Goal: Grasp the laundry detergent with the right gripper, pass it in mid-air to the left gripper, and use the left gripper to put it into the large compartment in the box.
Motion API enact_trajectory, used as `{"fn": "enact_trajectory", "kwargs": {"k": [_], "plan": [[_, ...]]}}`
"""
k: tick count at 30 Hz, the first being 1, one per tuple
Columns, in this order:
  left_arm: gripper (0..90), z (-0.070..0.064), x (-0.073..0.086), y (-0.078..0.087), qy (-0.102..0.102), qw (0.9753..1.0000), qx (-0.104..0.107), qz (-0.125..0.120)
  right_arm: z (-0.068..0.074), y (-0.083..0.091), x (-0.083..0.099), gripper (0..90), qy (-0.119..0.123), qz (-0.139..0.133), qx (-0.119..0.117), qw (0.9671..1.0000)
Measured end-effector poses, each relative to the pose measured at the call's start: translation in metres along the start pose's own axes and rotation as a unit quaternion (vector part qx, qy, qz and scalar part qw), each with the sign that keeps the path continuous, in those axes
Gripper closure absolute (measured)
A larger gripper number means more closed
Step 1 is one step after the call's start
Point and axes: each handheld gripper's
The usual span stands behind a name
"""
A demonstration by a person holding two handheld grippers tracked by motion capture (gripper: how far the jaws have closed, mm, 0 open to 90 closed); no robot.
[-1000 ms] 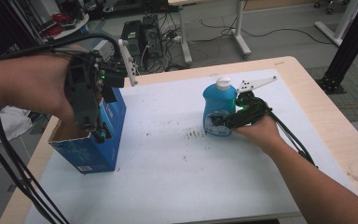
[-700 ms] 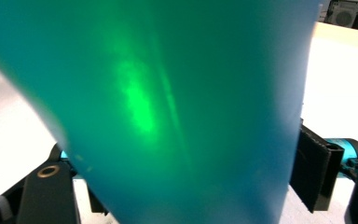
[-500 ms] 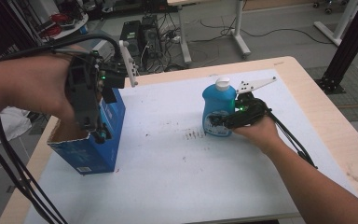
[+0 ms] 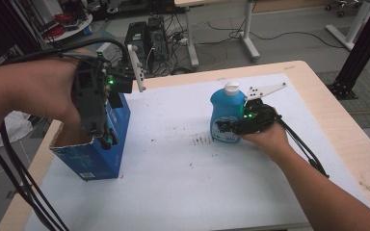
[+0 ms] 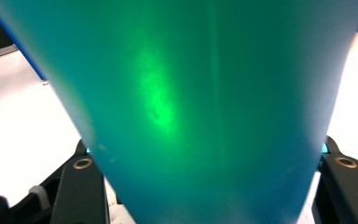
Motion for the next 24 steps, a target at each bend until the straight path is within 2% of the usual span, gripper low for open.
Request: {"fn": "enact_trajectory", "kwargs": {"k": [16, 24], "plan": [[1.6, 0.0, 0.002, -0.003, -0.001, 1.0, 0.002, -0.002, 0.004, 0.002, -0.003, 46.3, 0.049, 0.009, 0.013, 0.9987], [1.6, 0.0, 0.003, -0.002, -0.002, 1.0, 0.0, -0.004, 0.012, 0.007, -0.009, 46.7, 0.071, 0.012, 0.009, 0.9974]]}}
Point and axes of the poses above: each handheld gripper's, and its own axes: y roughly backward along the jaws, x roughly out of its underside, z roughly to its left, and after that the axes turned 1 degree about -y, right-handed
